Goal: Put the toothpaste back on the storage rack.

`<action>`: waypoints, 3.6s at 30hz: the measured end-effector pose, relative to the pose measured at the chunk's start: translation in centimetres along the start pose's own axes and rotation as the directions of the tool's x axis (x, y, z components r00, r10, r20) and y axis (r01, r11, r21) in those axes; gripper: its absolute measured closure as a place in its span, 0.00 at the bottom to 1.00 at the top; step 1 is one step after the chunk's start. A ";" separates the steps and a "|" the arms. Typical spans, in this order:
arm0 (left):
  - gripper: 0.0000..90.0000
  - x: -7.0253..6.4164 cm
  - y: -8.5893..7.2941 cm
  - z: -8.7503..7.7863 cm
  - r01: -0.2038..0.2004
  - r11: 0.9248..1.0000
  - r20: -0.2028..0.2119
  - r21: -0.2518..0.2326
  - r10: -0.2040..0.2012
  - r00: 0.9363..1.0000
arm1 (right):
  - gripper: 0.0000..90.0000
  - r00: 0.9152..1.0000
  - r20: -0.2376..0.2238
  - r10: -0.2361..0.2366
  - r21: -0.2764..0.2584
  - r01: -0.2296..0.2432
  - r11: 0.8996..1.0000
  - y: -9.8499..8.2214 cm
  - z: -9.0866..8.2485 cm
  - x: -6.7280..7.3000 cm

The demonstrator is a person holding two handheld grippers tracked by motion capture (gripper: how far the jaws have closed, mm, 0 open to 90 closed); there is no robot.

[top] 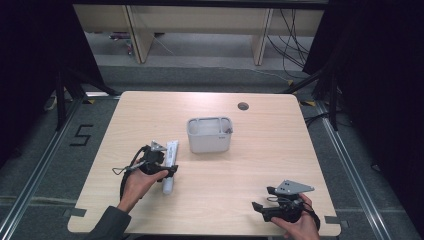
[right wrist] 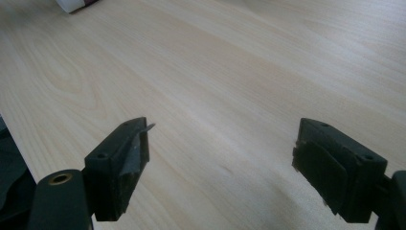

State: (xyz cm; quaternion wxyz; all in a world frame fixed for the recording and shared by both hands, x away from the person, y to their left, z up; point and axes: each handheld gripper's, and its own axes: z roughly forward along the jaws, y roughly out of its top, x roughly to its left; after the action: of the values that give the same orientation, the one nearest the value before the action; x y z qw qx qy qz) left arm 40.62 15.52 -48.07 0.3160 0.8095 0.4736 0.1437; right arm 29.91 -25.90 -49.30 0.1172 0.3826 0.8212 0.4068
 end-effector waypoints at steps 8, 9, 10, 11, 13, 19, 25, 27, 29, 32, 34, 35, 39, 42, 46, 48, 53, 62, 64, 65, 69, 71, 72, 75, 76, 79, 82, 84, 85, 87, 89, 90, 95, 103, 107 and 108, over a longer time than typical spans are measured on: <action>0.44 0.3 0.6 1.5 -0.006 0.999 -0.017 0.035 0.007 1.000 | 0.22 1.000 -0.015 0.018 0.006 -0.018 1.000 0.0 0.0 0.2; 0.44 0.3 0.6 1.5 -0.006 0.999 -0.017 0.035 0.007 1.000 | 0.22 1.000 -0.015 0.018 0.006 -0.018 1.000 0.0 0.0 0.2; 0.45 0.5 0.7 1.6 -0.023 0.998 -0.013 0.064 0.024 1.000 | 0.23 1.000 -0.016 0.019 0.006 -0.019 1.000 0.0 0.0 0.2; 0.45 0.5 0.7 1.6 -0.023 0.998 -0.013 0.064 0.024 1.000 | 0.23 1.000 -0.016 0.019 0.006 -0.019 1.000 0.0 0.0 0.2; 0.46 0.5 0.8 1.8 -0.019 0.998 -0.016 0.060 0.020 1.000 | 0.23 1.000 -0.020 0.011 0.000 -0.011 1.000 0.0 0.0 0.1; 0.50 0.9 1.1 2.3 -0.023 0.996 -0.027 0.087 0.025 0.999 | 0.23 1.000 -0.021 0.015 0.000 -0.015 1.000 0.0 0.0 0.2; 0.53 1.2 1.0 2.3 -0.018 0.996 -0.010 0.088 0.019 1.000 | 0.24 1.000 -0.025 -0.011 -0.016 0.010 1.000 0.1 0.0 -0.1; 0.57 1.1 1.0 2.2 -0.030 0.994 -0.002 0.104 0.030 1.000 | 0.25 1.000 -0.023 -0.018 -0.016 0.018 1.000 0.1 0.0 0.0; 0.60 1.1 0.8 2.1 -0.028 0.994 0.003 0.108 0.028 1.000 | 0.25 1.000 -0.023 0.020 -0.017 -0.021 1.000 0.1 -0.1 0.2; 0.64 0.9 0.6 1.9 -0.041 0.992 -0.009 0.120 0.042 0.999 | 0.25 0.999 -0.028 0.035 -0.012 -0.035 0.999 0.1 -0.2 0.3; 0.65 0.9 0.5 1.9 -0.039 0.992 -0.015 0.116 0.041 0.999 | 0.25 0.999 -0.024 0.038 -0.009 -0.039 0.999 0.1 -0.2 0.3; 0.65 0.9 0.5 1.9 -0.036 0.992 -0.016 0.120 0.038 0.999 | 0.25 0.999 -0.022 0.029 -0.016 -0.029 0.999 0.1 -0.2 0.2; 0.67 0.9 0.5 1.5 -0.047 0.987 -0.019 0.151 0.050 0.999 | 0.25 0.999 -0.024 0.023 -0.018 -0.023 1.000 0.1 -0.1 0.2; 0.68 1.0 0.3 1.2 -0.064 0.984 -0.014 0.169 0.068 0.998 | 0.25 0.999 -0.023 0.028 -0.015 -0.029 0.999 0.1 -0.2 0.2; 0.69 1.0 0.0 0.8 -0.077 0.981 0.002 0.179 0.078 0.997 | 0.25 0.999 -0.030 0.042 -0.010 -0.043 0.999 0.1 -0.2 0.3; 0.69 0.9 -0.2 0.5 -0.100 0.974 0.012 0.202 0.099 0.995 | 0.25 0.999 -0.026 0.027 -0.016 -0.028 0.999 0.1 -0.1 0.2; 0.69 0.9 -0.2 0.1 -0.154 0.954 0.047 0.258 0.146 0.988 | 0.25 1.000 -0.022 0.014 -0.020 -0.015 1.000 0.1 -0.1 0.1; 0.69 1.0 0.4 0.5 -0.185 0.928 0.078 0.325 0.168 0.983 | 0.25 0.999 -0.028 0.030 -0.016 -0.030 0.999 0.1 -0.2 0.3; 0.68 1.0 0.4 0.7 -0.190 0.921 0.084 0.340 0.171 0.982 | 0.26 0.999 -0.028 0.031 -0.016 -0.031 0.999 0.1 -0.2 0.3; 0.68 1.1 0.4 0.8 -0.191 0.919 0.090 0.346 0.170 0.981 | 0.26 0.999 -0.027 0.025 -0.018 -0.026 1.000 0.1 -0.2 0.3; 0.68 1.1 0.5 0.9 -0.195 0.914 0.097 0.356 0.171 0.981 | 0.26 1.000 -0.019 -0.004 -0.025 0.003 1.000 0.1 -0.1 0.1; 0.69 1.1 0.6 1.0 -0.211 0.908 0.096 0.362 0.188 0.977 | 0.26 1.000 -0.020 -0.004 -0.024 0.004 1.000 0.1 -0.1 0.1; 0.69 1.0 0.7 0.9 -0.203 0.908 0.097 0.368 0.179 0.979 | 0.26 0.999 -0.026 0.042 -0.011 -0.042 0.999 0.1 -0.1 0.4; 0.71 1.0 0.9 1.0 -0.230 0.894 0.111 0.384 0.203 0.973 | 0.26 1.000 -0.021 0.016 -0.019 -0.016 1.000 0.1 -0.1 0.1; 0.71 0.8 0.9 1.0 -0.237 0.893 0.107 0.383 0.212 0.971 | 0.26 1.000 -0.021 0.018 -0.017 -0.019 1.000 0.1 -0.1 0.1; 0.75 0.5 1.0 0.8 -0.272 0.883 0.109 0.383 0.249 0.962 | 0.26 1.000 -0.022 0.018 -0.019 -0.018 1.000 0.1 -0.1 0.1; 0.77 0.3 1.1 0.7 -0.314 0.866 0.106 0.389 0.296 0.949 | 0.26 0.999 -0.031 0.027 -0.012 -0.028 1.000 0.1 -0.2 0.0; 0.77 0.3 1.1 0.6 -0.319 0.866 0.102 0.385 0.303 0.947 | 0.26 0.999 -0.032 0.028 -0.012 -0.029 1.000 0.1 -0.2 0.0; 0.78 0.3 1.1 0.5 -0.323 0.865 0.105 0.384 0.307 0.946 | 0.26 0.999 -0.031 0.027 -0.013 -0.027 1.000 0.1 -0.2 0.0; 0.78 0.2 1.1 0.2 -0.337 0.866 0.107 0.370 0.320 0.941 | 0.26 0.999 -0.031 0.027 -0.013 -0.027 1.000 0.1 -0.2 0.1; 0.78 0.3 1.2 -0.2 -0.338 0.874 0.109 0.348 0.320 0.941 | 0.26 0.999 -0.031 0.026 -0.013 -0.027 1.000 0.1 -0.2 0.0; 0.78 0.3 1.2 -0.4 -0.330 0.883 0.109 0.333 0.312 0.944 | 0.26 0.999 -0.027 0.027 -0.019 -0.028 0.999 0.1 -0.1 0.1; 0.78 0.5 1.4 -1.5 -0.303 0.919 0.118 0.252 0.281 0.952 | 0.26 0.999 -0.017 0.048 -0.016 -0.049 0.999 0.1 -0.3 0.1; 0.78 1.1 1.7 -3.3 -0.226 0.967 0.128 0.121 0.211 0.969 | 0.26 1.000 -0.019 0.025 -0.023 -0.026 0.999 0.1 -0.3 0.0; 0.78 1.6 2.0 -4.1 -0.219 0.974 0.121 0.053 0.211 0.970 | 0.26 1.000 -0.014 0.027 -0.029 -0.027 0.999 0.1 -0.2 0.0; 0.78 1.7 2.1 -4.3 -0.218 0.975 0.129 0.047 0.210 0.969 | 0.26 0.999 -0.016 0.027 -0.031 -0.028 0.999 0.1 -0.2 0.0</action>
State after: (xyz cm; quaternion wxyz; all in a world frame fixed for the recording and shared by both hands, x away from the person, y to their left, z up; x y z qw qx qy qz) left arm 40.59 17.85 -43.53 0.3022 0.8724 0.3673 0.1124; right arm 29.86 -26.02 -49.06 0.1110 0.3889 0.8104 0.4240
